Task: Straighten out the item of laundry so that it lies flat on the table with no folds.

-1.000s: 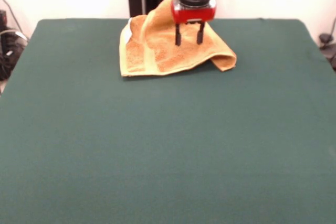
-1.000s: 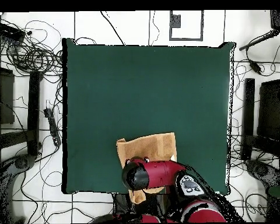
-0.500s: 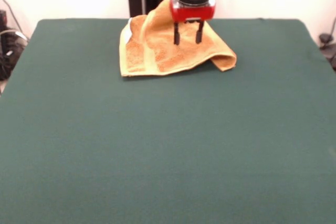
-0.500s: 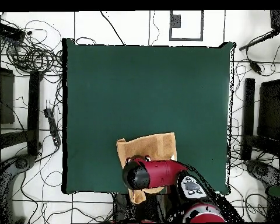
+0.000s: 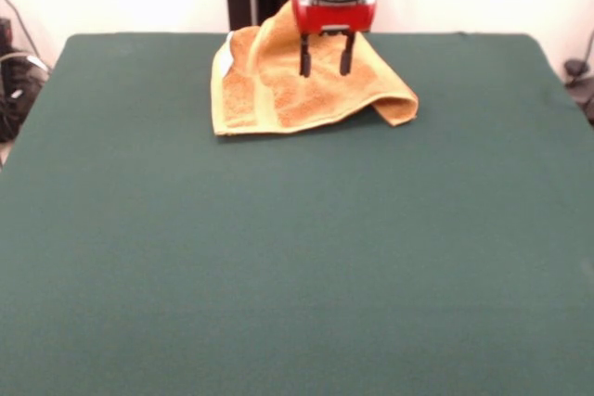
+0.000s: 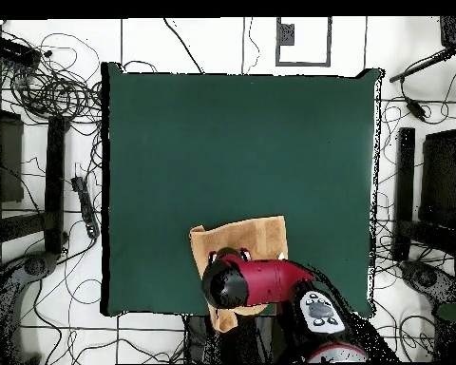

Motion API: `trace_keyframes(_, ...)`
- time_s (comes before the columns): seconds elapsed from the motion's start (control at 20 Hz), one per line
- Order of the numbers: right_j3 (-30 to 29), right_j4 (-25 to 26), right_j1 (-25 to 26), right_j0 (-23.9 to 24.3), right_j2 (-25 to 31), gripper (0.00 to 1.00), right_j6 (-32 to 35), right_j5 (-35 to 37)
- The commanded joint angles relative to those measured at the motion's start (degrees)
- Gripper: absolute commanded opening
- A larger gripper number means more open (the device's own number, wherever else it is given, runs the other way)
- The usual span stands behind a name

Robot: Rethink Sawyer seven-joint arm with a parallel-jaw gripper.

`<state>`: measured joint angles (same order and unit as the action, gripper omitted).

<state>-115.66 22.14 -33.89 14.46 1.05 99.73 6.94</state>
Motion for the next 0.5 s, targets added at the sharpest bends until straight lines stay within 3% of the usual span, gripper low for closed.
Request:
trace_keyframes(0.05, 1.9, 0.3, 1.9, 0.2, 3.6, 1.0, 3.9, 3.9)
trace_keyframes(0.5, 2.6, 1.0, 4.3, 0.2, 2.8, 1.0, 4.2, 2.3)
